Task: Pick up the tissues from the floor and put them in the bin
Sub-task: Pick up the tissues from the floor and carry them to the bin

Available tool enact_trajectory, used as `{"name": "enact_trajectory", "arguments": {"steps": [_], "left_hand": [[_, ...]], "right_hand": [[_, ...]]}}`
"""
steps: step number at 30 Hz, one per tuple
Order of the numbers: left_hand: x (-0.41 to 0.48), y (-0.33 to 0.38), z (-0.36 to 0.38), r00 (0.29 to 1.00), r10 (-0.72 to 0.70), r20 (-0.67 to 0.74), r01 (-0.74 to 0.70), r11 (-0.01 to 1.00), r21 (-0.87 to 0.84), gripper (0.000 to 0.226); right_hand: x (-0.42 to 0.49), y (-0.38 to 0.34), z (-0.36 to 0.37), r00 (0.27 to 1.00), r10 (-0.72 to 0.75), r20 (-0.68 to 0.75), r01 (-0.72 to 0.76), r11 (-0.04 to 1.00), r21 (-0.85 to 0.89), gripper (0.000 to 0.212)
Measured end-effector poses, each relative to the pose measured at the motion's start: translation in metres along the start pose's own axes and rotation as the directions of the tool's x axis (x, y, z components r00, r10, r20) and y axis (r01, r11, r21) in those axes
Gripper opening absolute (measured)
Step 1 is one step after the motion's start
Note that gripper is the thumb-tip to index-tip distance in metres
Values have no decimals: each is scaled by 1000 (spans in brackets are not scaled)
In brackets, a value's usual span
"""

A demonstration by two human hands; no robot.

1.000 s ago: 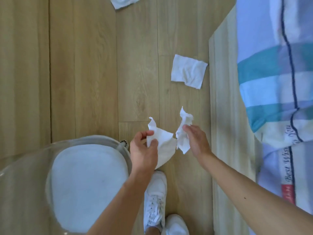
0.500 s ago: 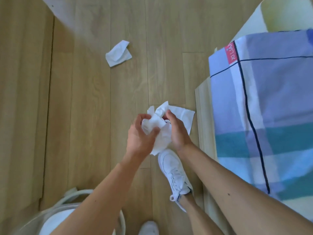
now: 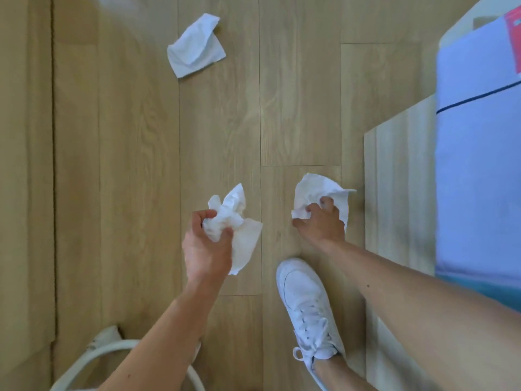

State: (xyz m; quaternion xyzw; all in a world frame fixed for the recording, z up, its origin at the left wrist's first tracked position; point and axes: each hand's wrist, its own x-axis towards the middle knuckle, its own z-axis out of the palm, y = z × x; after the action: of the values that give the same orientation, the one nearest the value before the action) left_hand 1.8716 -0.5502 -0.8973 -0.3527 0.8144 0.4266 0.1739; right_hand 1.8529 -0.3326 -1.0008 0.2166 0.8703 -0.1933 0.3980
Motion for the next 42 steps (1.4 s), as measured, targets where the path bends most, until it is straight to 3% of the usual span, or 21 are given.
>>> {"name": "enact_trajectory", "arguments": {"steps": [2,4,8,13,16,20,23,26,28,30,36,39,42], "left_hand": [[-2,6,-6,1000,-2,1,2,1000,5,32],[-4,20,-14,1000,-9,13,9,1000,0,32],[-7,78,-34,994,-96,42,98,994,-54,34],[7,189,-61,969,-177,174,219,940,-260,36],[29,241,-80,968,-134,212,194,937,-291,43],[78,276,-107,987,-125,102,148,953,-263,40],[133,275,-120,987,-160,-18,149,950,-276,31],[188,265,-123,973,-210,-93,180,947,-265,27],[237,250,-121,965,-233,-121,198,948,-248,31],[277,237,-122,962,-242,-123,208,949,-238,40],[347,208,-134,980,-187,-69,182,980,-77,49],[352,212,-139,984,-173,-40,172,985,-24,47],[347,234,-148,986,-164,-1,164,986,21,43]], "right_hand": [[-5,-4,-2,1000,-25,-14,25,999,34,63],[-17,-21,-16,999,-23,-25,29,971,236,56],[-72,-82,-75,987,-147,-71,153,691,706,17],[-109,-163,-175,942,-335,5,145,420,896,44],[-107,-203,-231,930,-363,58,110,426,898,35],[-84,-253,-269,891,-450,54,229,549,804,43],[-38,-292,-269,905,-414,-96,369,655,660,27],[24,-321,-254,881,-443,-166,472,845,249,17],[76,-341,-233,842,-525,-127,520,851,-70,18],[119,-356,-212,835,-549,-40,521,812,-265,24],[184,-372,-155,851,-502,153,516,749,-416,42],[182,-369,-152,867,-481,133,488,763,-424,61],[169,-376,-173,906,-414,85,420,860,-289,60]]}}
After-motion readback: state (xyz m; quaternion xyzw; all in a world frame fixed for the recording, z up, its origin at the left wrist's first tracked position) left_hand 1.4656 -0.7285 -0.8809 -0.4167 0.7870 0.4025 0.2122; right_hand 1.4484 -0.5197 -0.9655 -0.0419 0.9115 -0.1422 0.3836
